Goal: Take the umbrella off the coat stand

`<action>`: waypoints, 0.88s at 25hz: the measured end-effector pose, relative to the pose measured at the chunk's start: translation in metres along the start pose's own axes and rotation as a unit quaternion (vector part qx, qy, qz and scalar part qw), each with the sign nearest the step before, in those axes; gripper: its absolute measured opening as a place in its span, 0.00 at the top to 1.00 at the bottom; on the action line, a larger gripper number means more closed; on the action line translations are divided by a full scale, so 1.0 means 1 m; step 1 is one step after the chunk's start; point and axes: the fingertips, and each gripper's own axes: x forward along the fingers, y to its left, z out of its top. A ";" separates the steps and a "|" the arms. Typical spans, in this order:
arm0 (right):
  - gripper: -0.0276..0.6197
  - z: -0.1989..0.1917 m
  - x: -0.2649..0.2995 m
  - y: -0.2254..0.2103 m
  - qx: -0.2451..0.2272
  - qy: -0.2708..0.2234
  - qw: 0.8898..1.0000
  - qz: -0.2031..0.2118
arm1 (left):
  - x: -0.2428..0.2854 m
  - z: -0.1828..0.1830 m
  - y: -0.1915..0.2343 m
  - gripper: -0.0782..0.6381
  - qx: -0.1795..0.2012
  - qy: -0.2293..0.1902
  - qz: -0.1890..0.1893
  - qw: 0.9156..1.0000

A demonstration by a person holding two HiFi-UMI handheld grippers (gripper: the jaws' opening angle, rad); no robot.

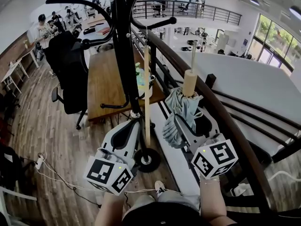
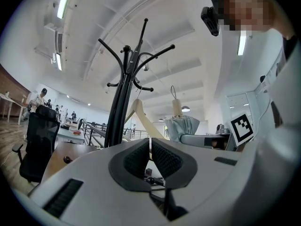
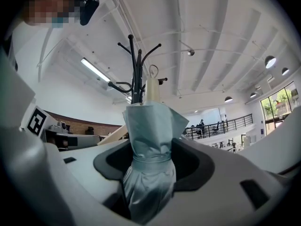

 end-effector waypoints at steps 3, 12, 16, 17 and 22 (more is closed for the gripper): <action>0.55 -0.007 -0.011 0.008 0.005 0.004 1.000 -0.002 | -0.008 -0.008 -0.008 0.86 -0.002 0.010 -0.008 1.000; 0.55 -0.014 -0.030 0.031 0.006 0.012 1.000 0.010 | -0.022 -0.014 -0.020 0.86 -0.012 0.022 -0.012 1.000; 0.55 -0.016 -0.036 0.038 0.008 0.016 1.000 0.015 | -0.025 -0.019 -0.023 0.86 -0.019 0.029 -0.016 0.999; 0.55 -0.017 -0.037 0.040 0.008 0.017 1.000 0.017 | -0.026 -0.020 -0.024 0.86 -0.021 0.031 -0.017 0.999; 0.55 -0.022 -0.038 0.048 0.007 0.024 0.999 0.022 | -0.028 -0.022 -0.024 0.86 -0.025 0.032 -0.020 0.999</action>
